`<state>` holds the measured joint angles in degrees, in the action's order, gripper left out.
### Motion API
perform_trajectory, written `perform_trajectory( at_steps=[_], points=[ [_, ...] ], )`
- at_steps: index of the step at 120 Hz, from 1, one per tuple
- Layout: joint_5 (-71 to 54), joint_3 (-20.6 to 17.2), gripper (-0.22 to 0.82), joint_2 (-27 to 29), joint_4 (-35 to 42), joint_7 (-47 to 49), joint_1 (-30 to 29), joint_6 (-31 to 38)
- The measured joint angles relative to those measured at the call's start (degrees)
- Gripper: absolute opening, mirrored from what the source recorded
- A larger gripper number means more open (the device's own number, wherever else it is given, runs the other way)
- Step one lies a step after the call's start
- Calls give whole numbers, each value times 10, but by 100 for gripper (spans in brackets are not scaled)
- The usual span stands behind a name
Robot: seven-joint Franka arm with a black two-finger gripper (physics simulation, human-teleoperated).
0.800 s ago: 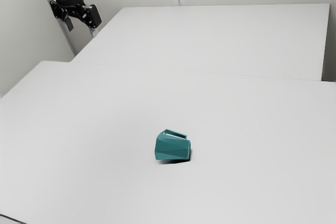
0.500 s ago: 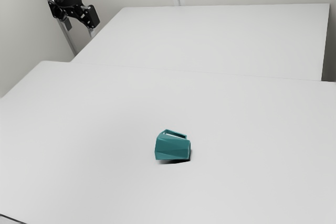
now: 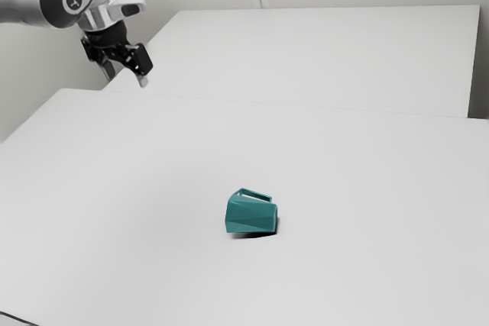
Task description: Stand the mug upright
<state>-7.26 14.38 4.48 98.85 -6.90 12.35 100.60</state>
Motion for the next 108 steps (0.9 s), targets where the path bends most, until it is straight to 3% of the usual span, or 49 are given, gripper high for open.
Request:
perform_trajectory(
  at_steps=[66,108],
  points=[
    [130,4,59,159,271,-2,-35,108],
    [297,28,59,177,369,-47,-36,145]
  ],
)
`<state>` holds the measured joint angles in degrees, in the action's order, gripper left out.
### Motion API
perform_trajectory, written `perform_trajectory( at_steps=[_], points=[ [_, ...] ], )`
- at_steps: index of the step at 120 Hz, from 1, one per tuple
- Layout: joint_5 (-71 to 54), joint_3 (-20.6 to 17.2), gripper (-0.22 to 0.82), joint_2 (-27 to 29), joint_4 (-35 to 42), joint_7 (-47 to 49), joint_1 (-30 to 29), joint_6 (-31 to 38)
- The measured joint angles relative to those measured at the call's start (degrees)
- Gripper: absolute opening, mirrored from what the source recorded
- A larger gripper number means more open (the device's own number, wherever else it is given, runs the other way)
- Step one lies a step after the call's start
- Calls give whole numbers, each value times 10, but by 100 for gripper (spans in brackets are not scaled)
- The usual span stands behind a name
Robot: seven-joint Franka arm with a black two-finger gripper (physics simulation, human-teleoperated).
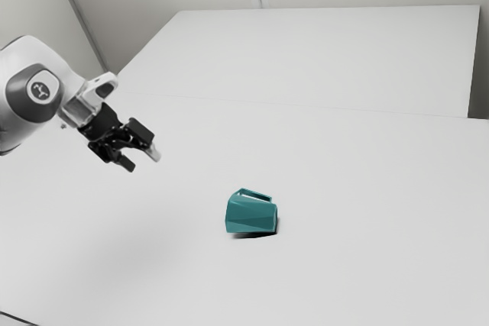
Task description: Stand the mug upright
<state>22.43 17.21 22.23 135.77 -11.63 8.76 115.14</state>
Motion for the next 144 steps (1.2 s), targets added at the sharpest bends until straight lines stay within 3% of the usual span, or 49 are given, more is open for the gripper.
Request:
perform_trajectory(
  at_steps=[21,51,97,144],
  points=[
    [74,4,58,-13,34,-35,0,8],
    [178,25,58,-81,39,-109,0,10],
    [318,27,58,-171,38,-230,9,11],
    [414,27,56,-195,38,-317,60,36]
  ],
)
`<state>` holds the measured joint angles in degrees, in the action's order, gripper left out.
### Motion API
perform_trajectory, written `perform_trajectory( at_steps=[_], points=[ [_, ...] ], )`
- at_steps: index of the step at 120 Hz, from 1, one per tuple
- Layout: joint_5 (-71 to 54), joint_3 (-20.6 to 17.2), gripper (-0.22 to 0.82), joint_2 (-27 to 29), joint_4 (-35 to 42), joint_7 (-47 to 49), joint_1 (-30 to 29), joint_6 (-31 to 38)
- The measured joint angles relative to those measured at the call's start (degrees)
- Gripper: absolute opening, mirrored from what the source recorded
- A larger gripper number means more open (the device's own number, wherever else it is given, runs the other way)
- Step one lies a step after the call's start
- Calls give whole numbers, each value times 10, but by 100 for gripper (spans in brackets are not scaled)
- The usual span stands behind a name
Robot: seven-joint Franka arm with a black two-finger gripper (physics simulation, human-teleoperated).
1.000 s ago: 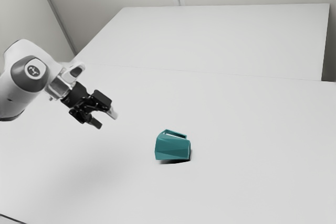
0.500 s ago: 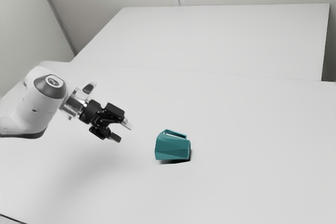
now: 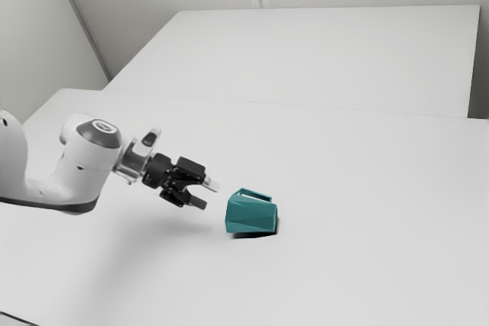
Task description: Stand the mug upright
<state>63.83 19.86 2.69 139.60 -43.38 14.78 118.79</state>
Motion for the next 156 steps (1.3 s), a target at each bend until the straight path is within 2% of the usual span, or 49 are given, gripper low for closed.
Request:
perform_trajectory(
  at_steps=[59,133,156],
  points=[
    [84,0,53,-51,-5,-61,34,19],
    [133,-9,46,-98,-31,-103,43,21],
    [143,-10,38,-103,-33,-110,45,21]
  ],
)
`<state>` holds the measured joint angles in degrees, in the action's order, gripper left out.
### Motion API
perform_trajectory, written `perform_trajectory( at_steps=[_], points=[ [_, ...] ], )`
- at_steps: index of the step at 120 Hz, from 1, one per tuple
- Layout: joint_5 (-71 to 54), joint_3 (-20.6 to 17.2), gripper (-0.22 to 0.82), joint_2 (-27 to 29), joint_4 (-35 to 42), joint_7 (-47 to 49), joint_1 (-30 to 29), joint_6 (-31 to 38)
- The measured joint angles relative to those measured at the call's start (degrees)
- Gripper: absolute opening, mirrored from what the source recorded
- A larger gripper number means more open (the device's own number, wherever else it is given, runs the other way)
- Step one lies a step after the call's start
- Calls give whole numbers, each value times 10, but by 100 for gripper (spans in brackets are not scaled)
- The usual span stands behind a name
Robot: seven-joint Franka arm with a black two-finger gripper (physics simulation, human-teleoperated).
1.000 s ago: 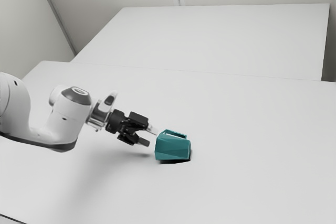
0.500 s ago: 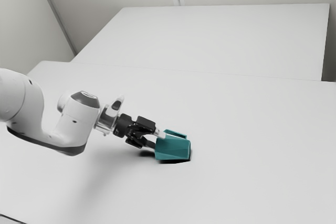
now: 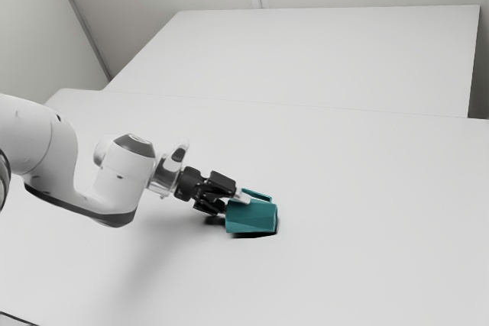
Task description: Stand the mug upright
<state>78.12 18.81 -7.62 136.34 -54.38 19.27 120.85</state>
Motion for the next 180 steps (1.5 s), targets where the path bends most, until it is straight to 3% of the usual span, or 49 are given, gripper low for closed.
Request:
perform_trajectory(
  at_steps=[75,121,157,180],
  points=[
    [22,2,-1,22,-3,-16,17,-5],
    [50,2,-13,44,-3,-20,43,-7],
    [44,-5,-16,99,-3,-6,65,30],
    [-61,-22,-17,124,-14,31,60,75]
  ],
)
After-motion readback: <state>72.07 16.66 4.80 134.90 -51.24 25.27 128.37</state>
